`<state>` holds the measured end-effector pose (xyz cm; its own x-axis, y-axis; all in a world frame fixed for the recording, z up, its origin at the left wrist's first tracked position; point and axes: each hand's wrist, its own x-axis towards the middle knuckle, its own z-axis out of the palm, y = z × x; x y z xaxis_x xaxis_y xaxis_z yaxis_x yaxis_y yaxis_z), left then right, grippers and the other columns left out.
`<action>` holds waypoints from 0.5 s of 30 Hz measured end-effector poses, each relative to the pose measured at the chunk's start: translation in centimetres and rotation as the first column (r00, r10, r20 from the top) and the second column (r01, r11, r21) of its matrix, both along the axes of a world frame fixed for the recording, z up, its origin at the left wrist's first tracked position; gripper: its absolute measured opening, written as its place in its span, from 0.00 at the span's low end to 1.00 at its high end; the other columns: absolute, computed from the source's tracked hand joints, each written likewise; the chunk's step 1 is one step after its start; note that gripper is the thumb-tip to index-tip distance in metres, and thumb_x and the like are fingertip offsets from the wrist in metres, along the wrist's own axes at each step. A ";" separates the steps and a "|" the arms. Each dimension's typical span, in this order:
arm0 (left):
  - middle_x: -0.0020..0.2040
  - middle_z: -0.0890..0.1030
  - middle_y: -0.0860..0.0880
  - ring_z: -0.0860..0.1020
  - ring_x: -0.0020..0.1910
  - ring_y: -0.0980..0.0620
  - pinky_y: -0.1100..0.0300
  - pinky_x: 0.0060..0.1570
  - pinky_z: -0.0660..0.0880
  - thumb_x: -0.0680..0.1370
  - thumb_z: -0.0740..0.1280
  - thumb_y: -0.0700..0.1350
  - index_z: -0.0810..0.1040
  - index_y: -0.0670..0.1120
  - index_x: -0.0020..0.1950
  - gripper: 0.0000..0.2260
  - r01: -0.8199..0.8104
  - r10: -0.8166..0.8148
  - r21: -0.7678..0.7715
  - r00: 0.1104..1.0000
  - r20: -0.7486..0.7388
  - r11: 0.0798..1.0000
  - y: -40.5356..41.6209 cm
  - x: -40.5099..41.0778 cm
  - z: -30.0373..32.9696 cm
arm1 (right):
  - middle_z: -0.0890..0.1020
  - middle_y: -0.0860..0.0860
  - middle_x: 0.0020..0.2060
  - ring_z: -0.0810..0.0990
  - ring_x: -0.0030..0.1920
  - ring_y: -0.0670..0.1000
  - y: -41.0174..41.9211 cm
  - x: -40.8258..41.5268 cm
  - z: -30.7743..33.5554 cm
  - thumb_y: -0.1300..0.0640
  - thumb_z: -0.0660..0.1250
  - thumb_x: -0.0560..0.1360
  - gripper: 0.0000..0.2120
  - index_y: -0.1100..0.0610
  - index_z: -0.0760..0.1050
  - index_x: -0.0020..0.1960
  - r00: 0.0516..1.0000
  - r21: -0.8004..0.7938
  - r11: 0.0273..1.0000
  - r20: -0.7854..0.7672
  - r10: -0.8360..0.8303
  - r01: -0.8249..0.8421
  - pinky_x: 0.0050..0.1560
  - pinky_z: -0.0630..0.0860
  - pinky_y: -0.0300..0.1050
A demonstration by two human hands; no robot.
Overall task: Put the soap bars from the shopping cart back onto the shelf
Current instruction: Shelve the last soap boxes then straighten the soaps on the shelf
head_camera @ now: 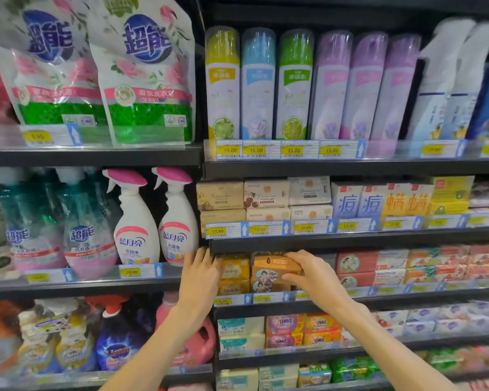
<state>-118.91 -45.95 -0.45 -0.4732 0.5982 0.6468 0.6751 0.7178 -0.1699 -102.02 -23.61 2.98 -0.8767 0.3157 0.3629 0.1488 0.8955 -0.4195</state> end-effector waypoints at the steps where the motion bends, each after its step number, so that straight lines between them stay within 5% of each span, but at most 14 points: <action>1: 0.49 0.81 0.45 0.76 0.52 0.42 0.46 0.54 0.71 0.72 0.74 0.44 0.81 0.45 0.54 0.11 0.004 -0.004 0.003 1.000 -0.004 1.000 0.0 -0.1 -0.1 | 0.78 0.38 0.55 0.78 0.54 0.42 -0.1 -0.3 -0.2 0.45 0.70 0.74 0.24 0.46 0.72 0.69 1.000 0.014 1.000 -0.006 -0.008 0.008 0.54 0.77 0.43; 15: 0.54 0.82 0.46 0.77 0.58 0.44 0.48 0.62 0.70 0.75 0.72 0.47 0.79 0.44 0.60 0.16 0.025 -0.026 0.018 0.999 0.022 1.000 0.2 -0.6 -0.9 | 0.77 0.53 0.64 0.70 0.67 0.57 0.2 -3.1 -0.4 0.39 0.56 0.80 0.25 0.48 0.66 0.73 0.959 0.497 0.861 0.180 -0.220 0.104 0.70 0.59 0.52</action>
<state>-119.48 -45.78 -1.35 -0.4725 0.5990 0.6464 0.6968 0.7030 -0.1421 -105.07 -23.39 2.58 -0.9036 0.2986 0.3071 0.3469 0.9307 0.1159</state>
